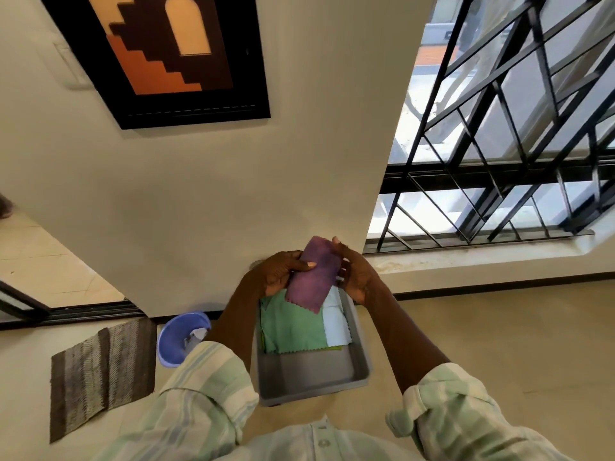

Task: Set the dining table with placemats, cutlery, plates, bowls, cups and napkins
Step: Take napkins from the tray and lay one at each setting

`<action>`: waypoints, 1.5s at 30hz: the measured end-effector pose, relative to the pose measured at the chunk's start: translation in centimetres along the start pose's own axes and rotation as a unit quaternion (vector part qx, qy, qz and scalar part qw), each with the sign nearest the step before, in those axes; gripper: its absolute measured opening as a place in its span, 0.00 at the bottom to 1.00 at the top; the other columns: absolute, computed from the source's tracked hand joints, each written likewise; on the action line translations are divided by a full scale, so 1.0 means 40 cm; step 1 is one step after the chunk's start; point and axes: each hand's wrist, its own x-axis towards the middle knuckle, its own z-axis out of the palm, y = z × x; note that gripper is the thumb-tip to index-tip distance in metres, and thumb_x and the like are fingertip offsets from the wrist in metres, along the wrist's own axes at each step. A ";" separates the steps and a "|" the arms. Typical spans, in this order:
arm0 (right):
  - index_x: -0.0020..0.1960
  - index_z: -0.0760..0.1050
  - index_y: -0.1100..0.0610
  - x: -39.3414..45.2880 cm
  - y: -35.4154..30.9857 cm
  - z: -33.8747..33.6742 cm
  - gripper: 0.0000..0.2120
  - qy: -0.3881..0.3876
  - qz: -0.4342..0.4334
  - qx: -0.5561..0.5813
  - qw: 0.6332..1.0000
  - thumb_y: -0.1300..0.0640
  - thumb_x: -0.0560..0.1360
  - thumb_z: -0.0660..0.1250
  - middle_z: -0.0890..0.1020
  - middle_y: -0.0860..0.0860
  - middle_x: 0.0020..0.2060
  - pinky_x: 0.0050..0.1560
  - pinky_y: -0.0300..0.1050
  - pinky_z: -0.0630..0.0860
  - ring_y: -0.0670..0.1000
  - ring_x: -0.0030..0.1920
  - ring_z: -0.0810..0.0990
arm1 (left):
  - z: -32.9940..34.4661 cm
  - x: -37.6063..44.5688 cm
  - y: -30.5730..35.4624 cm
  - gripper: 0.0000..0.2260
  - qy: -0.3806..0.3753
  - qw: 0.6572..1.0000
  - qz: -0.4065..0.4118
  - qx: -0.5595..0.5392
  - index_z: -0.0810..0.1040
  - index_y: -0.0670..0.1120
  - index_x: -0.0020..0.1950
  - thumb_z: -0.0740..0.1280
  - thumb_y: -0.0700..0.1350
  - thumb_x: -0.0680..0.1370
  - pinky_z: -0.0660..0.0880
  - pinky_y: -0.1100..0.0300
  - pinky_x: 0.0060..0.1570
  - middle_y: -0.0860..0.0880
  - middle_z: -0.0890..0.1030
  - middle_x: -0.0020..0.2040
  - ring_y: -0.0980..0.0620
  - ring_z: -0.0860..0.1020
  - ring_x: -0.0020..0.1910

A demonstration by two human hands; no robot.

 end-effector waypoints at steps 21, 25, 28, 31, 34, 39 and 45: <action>0.61 0.77 0.66 -0.262 0.304 -0.031 0.19 0.259 -0.055 0.118 0.957 0.57 0.73 0.70 0.82 0.61 0.58 0.59 0.54 0.75 0.61 0.59 0.79 | 0.098 0.016 -0.172 0.13 -0.189 0.975 -0.109 0.043 0.78 0.43 0.59 0.66 0.37 0.76 0.78 0.48 0.51 0.44 0.83 0.49 0.46 0.80 0.49; 0.61 0.76 0.66 -0.372 0.416 0.003 0.19 0.325 -0.085 0.191 0.922 0.59 0.73 0.71 0.80 0.62 0.59 0.60 0.56 0.76 0.60 0.57 0.79 | 0.114 -0.060 -0.236 0.13 -0.254 0.950 -0.153 0.100 0.77 0.41 0.61 0.67 0.39 0.76 0.78 0.46 0.52 0.42 0.82 0.50 0.43 0.79 0.51; 0.61 0.76 0.66 -0.471 0.482 0.029 0.17 0.345 -0.113 0.259 0.895 0.60 0.74 0.70 0.82 0.61 0.56 0.63 0.57 0.74 0.60 0.56 0.80 | 0.151 -0.115 -0.279 0.11 -0.301 0.929 -0.167 0.136 0.79 0.43 0.57 0.68 0.39 0.75 0.78 0.47 0.50 0.42 0.82 0.50 0.43 0.79 0.51; 0.58 0.78 0.65 -0.575 0.556 0.042 0.16 0.383 -0.151 0.305 0.859 0.59 0.73 0.71 0.82 0.60 0.55 0.63 0.56 0.74 0.59 0.55 0.80 | 0.206 -0.189 -0.325 0.07 -0.345 0.906 -0.178 0.169 0.79 0.43 0.54 0.67 0.39 0.76 0.77 0.46 0.53 0.42 0.81 0.48 0.44 0.79 0.50; 0.59 0.77 0.65 -0.680 0.625 0.065 0.19 0.426 -0.163 0.314 0.833 0.59 0.71 0.73 0.81 0.62 0.57 0.65 0.58 0.72 0.61 0.56 0.79 | 0.257 -0.270 -0.370 0.10 -0.387 0.882 -0.177 0.202 0.79 0.42 0.57 0.66 0.40 0.76 0.78 0.46 0.53 0.42 0.81 0.50 0.43 0.79 0.50; 0.61 0.76 0.66 -0.886 0.777 0.142 0.20 0.499 -0.178 0.323 0.784 0.62 0.71 0.70 0.80 0.62 0.59 0.62 0.57 0.74 0.62 0.59 0.78 | 0.332 -0.445 -0.483 0.13 -0.450 0.837 -0.182 0.252 0.77 0.41 0.61 0.65 0.39 0.77 0.78 0.50 0.48 0.42 0.81 0.51 0.45 0.79 0.49; 0.62 0.76 0.67 -1.147 1.018 0.302 0.20 0.551 -0.210 0.380 0.713 0.58 0.73 0.71 0.81 0.60 0.58 0.54 0.51 0.78 0.57 0.56 0.79 | 0.358 -0.734 -0.672 0.13 -0.538 0.757 -0.213 0.303 0.77 0.42 0.61 0.64 0.38 0.77 0.77 0.49 0.51 0.43 0.81 0.52 0.45 0.79 0.50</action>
